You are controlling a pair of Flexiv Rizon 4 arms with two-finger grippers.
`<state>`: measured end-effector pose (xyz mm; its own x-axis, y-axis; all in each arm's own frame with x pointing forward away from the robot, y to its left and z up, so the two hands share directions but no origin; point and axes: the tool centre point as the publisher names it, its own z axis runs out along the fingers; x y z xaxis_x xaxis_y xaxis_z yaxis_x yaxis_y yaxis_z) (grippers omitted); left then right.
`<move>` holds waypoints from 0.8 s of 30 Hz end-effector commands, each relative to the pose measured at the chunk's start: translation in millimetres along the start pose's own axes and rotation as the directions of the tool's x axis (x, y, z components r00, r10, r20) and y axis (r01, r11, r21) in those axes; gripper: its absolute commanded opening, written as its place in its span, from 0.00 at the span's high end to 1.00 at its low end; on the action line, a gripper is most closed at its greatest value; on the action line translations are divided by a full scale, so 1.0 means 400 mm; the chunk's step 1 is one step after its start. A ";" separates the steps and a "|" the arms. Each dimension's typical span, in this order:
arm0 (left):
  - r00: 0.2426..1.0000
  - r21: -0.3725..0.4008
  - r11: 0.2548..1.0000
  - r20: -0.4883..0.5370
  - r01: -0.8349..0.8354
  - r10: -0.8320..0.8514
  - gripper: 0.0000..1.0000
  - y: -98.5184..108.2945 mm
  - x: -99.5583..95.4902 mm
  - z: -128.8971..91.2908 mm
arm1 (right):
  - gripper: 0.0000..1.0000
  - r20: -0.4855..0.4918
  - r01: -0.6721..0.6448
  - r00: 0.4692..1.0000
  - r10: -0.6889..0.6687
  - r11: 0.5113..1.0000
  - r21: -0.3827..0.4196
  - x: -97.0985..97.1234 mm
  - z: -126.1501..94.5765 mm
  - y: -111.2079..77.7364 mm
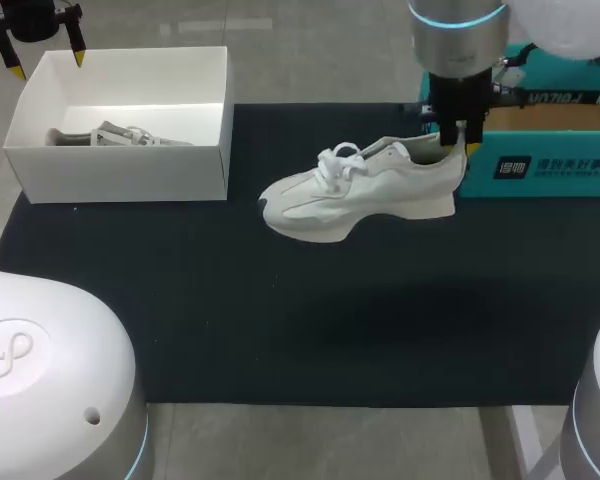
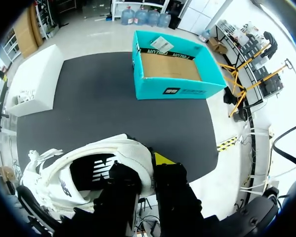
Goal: Take the shoe out of the shoebox, open the shoe tongue, remove and reinsert the insole, then place the shoe into the shoebox
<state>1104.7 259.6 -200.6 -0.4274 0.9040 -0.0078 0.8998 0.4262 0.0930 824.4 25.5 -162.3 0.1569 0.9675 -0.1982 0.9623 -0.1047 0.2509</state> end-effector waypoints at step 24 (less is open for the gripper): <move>1.000 -0.001 1.000 -0.002 -0.001 0.001 0.00 0.000 0.001 0.000 | 1.00 -0.016 -0.005 1.000 0.006 0.999 0.045 0.105 0.019 -0.051</move>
<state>1104.7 259.6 -200.6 -0.4274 0.9040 -0.0078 0.8998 0.4262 0.0930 812.9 66.9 -183.9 0.1593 0.9700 -0.1838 0.9704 -0.1196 0.2097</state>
